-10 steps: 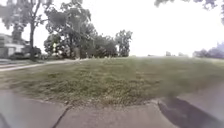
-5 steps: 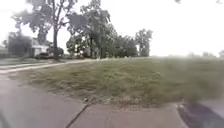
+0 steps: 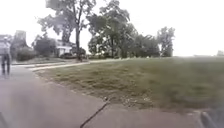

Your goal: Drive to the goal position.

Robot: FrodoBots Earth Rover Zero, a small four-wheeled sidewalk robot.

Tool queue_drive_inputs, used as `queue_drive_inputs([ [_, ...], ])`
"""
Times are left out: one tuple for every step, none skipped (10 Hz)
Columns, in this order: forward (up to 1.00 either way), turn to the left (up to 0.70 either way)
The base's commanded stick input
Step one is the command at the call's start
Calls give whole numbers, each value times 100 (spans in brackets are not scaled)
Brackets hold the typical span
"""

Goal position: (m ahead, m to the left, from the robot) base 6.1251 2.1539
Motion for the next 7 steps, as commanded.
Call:
queue_drive_inputs([
  [0, 100],
  [0, 100],
  [0, 100],
  [0, 100],
  [0, 100],
  [0, 100],
  [0, 100],
])
